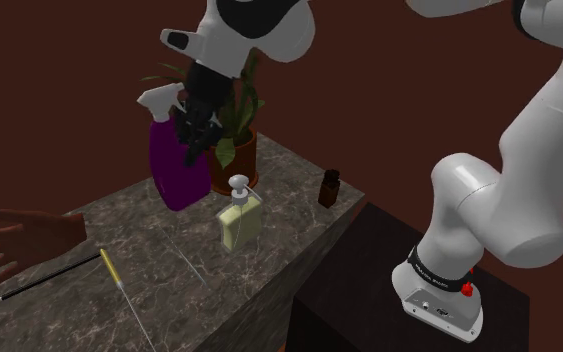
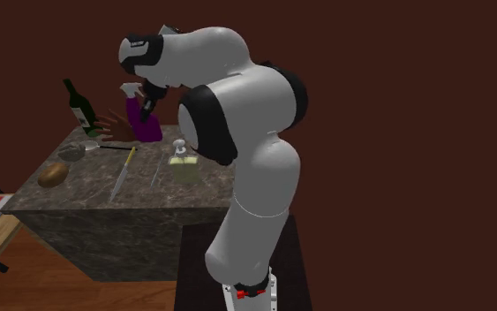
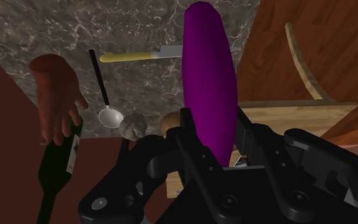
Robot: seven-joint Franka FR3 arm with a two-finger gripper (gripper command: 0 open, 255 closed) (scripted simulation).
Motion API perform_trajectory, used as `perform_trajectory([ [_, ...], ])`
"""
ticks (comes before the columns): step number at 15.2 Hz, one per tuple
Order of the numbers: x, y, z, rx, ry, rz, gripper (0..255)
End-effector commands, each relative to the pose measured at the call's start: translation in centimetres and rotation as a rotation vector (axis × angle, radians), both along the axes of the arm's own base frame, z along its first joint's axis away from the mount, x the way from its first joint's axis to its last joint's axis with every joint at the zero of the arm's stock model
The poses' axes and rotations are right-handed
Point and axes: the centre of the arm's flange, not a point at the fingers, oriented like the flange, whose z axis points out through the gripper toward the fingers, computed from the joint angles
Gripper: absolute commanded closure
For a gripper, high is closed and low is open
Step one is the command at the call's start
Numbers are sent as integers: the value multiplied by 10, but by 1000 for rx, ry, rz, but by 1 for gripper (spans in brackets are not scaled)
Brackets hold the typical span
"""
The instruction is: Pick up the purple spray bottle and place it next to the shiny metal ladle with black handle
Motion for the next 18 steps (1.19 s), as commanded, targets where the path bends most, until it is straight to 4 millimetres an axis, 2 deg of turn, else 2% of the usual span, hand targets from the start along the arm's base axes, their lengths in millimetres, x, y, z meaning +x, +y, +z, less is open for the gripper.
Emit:
perform_trajectory([
  [1,2,25,-7,1,-1,-1,255],
  [18,34,237,-74,1,-1,-1,255],
])
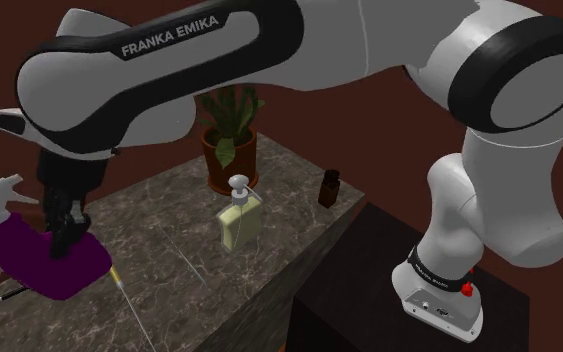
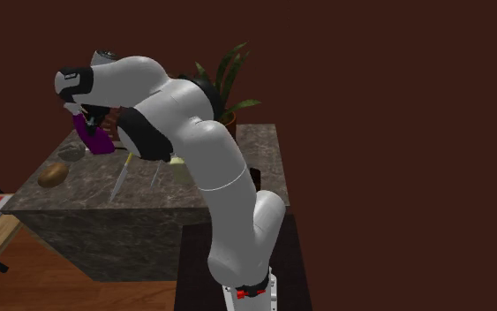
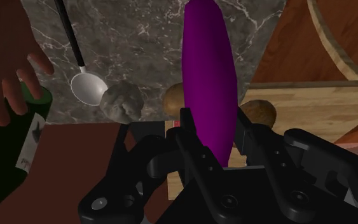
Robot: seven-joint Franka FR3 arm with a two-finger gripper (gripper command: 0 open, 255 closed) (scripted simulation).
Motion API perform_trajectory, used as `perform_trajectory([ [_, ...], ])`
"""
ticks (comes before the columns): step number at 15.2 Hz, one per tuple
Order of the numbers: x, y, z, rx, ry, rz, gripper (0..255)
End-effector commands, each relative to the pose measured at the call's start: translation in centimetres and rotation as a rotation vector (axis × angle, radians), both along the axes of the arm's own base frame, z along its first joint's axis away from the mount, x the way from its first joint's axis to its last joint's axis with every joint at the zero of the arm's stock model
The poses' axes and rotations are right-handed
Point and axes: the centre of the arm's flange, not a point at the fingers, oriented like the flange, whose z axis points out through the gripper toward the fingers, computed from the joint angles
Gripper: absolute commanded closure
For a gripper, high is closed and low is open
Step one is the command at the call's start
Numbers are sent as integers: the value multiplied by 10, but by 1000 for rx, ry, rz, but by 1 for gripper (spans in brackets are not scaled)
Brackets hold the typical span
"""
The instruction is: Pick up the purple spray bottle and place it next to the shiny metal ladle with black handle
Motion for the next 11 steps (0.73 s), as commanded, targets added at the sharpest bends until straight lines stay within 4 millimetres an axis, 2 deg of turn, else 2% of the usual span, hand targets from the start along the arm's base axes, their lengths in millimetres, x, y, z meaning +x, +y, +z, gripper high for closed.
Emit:
perform_trajectory([
  [1,2,24,-7,0,0,0,255],
  [11,20,145,-45,0,0,0,255],
])
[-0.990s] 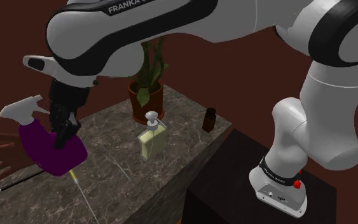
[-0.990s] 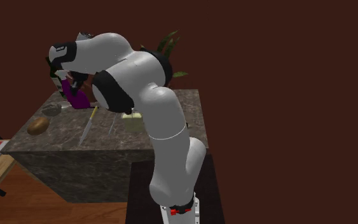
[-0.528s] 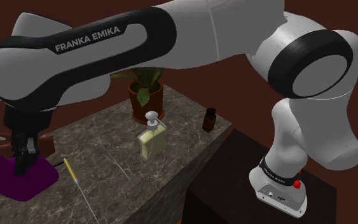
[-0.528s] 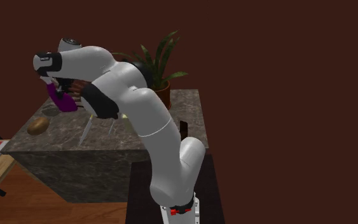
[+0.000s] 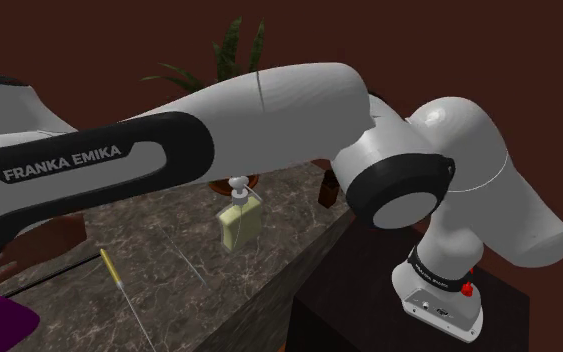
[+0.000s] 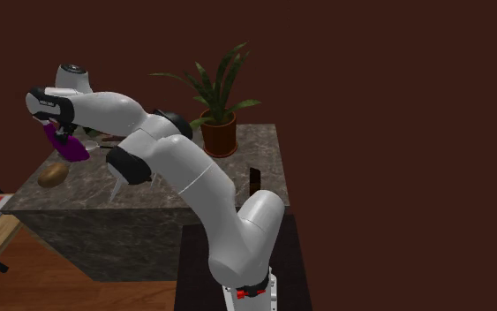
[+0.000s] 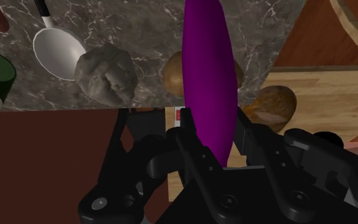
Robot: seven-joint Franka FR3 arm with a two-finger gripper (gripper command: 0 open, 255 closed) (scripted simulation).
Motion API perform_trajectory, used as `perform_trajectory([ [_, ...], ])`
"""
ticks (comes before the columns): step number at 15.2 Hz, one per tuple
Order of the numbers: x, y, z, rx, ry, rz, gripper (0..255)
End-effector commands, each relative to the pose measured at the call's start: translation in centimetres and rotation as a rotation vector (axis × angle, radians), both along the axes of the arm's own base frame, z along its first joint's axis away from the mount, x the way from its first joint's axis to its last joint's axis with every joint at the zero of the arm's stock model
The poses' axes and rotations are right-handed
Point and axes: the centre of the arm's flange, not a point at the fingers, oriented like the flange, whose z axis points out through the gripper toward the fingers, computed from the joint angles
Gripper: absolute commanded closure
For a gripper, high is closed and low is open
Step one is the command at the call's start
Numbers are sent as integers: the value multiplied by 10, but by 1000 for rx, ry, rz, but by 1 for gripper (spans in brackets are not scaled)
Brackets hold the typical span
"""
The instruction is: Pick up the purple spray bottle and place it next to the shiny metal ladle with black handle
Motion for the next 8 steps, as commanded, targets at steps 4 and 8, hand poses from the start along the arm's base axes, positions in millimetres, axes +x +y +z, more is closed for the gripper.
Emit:
perform_trajectory([
  [4,3,12,-23,0,0,0,255],
  [8,3,12,-44,0,0,0,255],
])
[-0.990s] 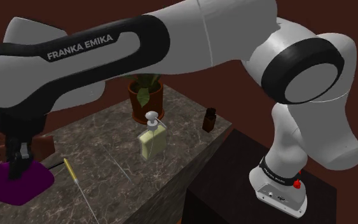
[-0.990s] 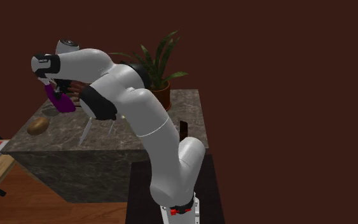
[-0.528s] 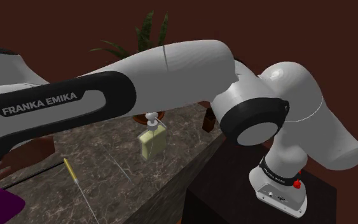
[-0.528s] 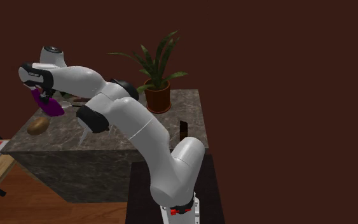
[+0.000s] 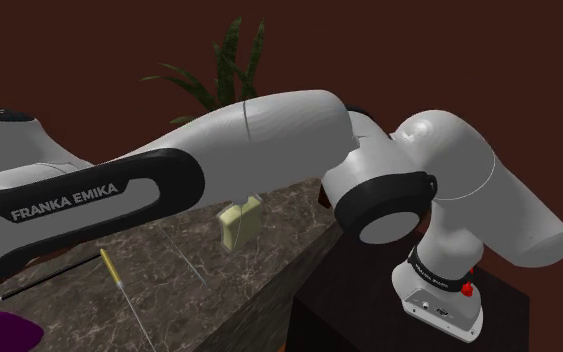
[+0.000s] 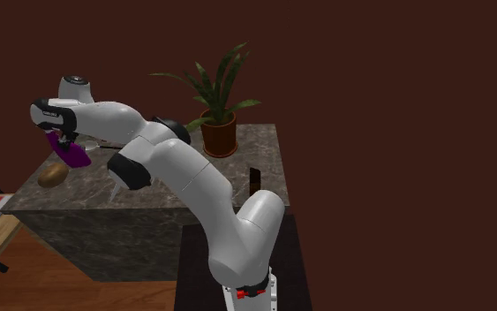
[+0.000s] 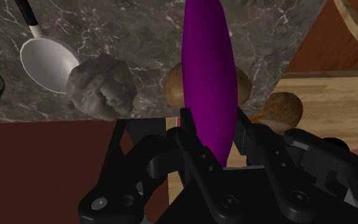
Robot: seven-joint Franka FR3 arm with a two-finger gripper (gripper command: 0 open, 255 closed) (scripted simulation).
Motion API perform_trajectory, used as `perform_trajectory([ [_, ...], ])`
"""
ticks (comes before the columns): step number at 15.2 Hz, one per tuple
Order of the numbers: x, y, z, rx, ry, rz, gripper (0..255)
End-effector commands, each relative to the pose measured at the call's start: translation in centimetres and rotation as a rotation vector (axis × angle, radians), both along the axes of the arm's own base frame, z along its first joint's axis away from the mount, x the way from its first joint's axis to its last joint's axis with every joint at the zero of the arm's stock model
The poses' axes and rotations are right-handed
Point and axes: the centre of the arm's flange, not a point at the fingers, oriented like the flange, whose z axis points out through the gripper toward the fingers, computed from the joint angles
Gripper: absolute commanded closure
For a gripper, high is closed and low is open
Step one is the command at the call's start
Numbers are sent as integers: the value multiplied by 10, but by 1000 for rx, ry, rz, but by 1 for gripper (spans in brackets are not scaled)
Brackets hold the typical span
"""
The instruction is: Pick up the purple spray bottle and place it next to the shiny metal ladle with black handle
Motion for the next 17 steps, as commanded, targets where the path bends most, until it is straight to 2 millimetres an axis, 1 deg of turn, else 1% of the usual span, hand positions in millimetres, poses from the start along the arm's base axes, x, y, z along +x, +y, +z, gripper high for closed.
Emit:
perform_trajectory([
  [1,0,0,-11,1,-1,0,255],
  [11,0,0,-62,1,-1,0,255],
  [17,0,0,-62,1,-1,0,255],
])
